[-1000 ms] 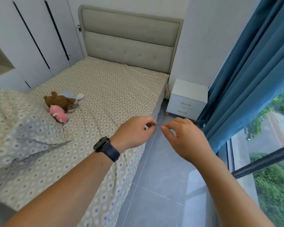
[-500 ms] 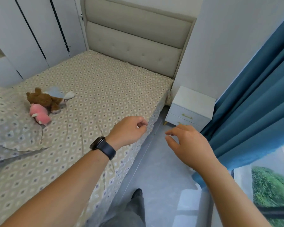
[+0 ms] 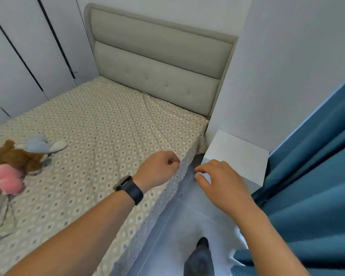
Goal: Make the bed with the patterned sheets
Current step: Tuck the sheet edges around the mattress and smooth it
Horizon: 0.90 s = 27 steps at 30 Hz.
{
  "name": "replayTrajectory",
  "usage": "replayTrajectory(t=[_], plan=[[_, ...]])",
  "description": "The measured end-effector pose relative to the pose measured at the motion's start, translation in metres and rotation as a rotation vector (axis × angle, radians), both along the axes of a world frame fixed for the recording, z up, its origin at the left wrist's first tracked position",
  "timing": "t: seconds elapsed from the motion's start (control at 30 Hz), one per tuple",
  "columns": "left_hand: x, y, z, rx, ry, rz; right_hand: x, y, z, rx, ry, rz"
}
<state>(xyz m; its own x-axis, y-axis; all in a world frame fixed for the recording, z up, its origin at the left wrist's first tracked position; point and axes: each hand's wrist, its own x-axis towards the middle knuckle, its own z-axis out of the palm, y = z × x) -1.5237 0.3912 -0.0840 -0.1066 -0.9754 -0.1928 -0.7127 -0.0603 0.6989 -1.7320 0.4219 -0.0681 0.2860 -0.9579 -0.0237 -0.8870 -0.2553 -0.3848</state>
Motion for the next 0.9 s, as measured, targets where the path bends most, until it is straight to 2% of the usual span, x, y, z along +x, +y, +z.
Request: replayTrajectory(t=[0.1, 0.27, 0.5, 0.67, 0.8, 0.9], plan=[[-0.005, -0.044, -0.01, 0.014, -0.047, 0.099, -0.012, -0.065, -0.01, -0.013, 0.009, 0.075], [-0.035, -0.135, -0.005, 0.056, 0.023, 0.257, -0.029, -0.187, -0.005, 0.036, 0.007, 0.211], [-0.041, -0.25, -0.026, 0.077, 0.067, 0.419, -0.003, -0.329, -0.029, 0.118, 0.063, 0.394], [-0.025, -0.339, -0.072, 0.162, 0.036, 0.436, 0.01, -0.429, -0.071, 0.189, 0.092, 0.332], [-0.014, -0.406, -0.097, 0.21, 0.076, 0.481, 0.019, -0.495, -0.091, 0.232, 0.111, 0.303], [-0.023, -0.458, -0.127, 0.28, 0.122, 0.487, 0.01, -0.553, -0.121, 0.256, 0.077, 0.195]])
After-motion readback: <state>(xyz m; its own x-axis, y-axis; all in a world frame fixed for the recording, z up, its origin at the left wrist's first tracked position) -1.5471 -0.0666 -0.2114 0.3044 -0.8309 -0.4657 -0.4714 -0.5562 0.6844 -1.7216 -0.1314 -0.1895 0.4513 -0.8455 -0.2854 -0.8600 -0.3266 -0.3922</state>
